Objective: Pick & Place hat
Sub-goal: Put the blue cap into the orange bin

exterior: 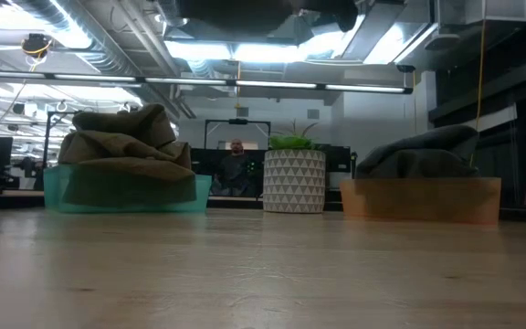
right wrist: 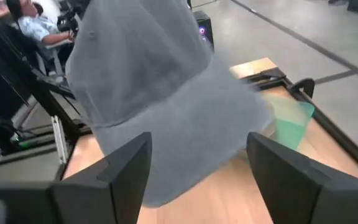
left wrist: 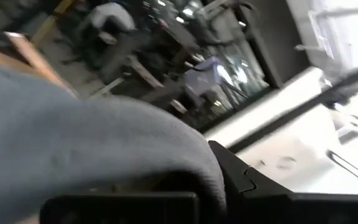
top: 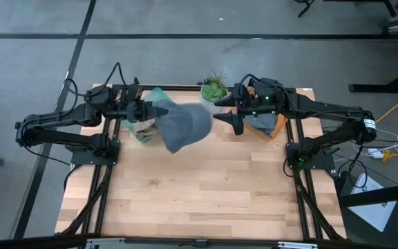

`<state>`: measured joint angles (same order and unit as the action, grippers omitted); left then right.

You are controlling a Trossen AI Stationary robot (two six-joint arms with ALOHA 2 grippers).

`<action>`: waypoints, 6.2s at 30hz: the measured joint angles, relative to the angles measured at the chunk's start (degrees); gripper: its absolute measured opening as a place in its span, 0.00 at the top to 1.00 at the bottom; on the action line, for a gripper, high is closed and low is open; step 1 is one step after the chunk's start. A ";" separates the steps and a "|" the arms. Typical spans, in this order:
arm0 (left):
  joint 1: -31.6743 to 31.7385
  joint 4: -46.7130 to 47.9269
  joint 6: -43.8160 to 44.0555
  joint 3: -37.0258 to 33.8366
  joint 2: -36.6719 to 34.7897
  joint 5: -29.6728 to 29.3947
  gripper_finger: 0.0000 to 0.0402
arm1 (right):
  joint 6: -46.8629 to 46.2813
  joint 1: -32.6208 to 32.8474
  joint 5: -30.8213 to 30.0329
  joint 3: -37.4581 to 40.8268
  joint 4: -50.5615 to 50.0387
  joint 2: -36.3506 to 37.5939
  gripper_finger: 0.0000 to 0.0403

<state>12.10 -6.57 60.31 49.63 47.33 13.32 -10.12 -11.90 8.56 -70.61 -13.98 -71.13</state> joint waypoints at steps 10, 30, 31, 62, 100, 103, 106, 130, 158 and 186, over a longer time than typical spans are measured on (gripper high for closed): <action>0.00 6.84 0.61 0.00 0.68 -14.95 0.98 | 10.77 2.32 -9.91 0.00 1.58 0.00 0.38; 0.00 -16.75 1.20 0.07 16.74 -32.80 0.97 | 28.85 11.58 -35.94 -1.97 17.89 -7.68 0.40; 0.00 -17.23 2.01 0.05 17.54 -33.27 0.97 | 28.72 11.66 -36.15 -2.35 17.85 -8.18 0.40; -0.39 -23.14 1.58 0.04 22.43 -29.64 0.96 | 28.76 11.72 -53.82 -10.86 17.72 -21.43 0.49; -1.43 -30.03 6.26 0.04 22.18 -36.65 0.96 | 33.13 11.43 -52.15 -10.86 23.87 -21.90 0.20; -1.70 -29.99 6.40 0.04 22.18 -36.21 0.95 | 33.13 11.19 -53.40 -10.82 24.56 -22.10 0.24; -1.95 -30.13 5.56 0.04 22.18 -35.97 0.96 | 34.00 11.55 -55.38 -10.82 27.10 -22.01 0.32; -0.64 -29.72 -5.39 0.04 21.66 -17.91 0.72 | 39.16 17.39 -63.67 -10.82 23.99 -16.47 0.98; -0.63 -29.24 -7.54 0.04 18.65 3.15 0.57 | -19.13 15.29 -81.19 -4.36 -56.35 8.65 0.98; -0.63 -22.61 -7.10 0.04 18.64 4.81 0.57 | -32.43 8.92 -83.57 31.28 -36.38 21.42 0.98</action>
<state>11.46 -29.18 53.21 49.67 65.98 18.13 -42.55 -2.98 -75.01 -39.33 -50.36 -49.71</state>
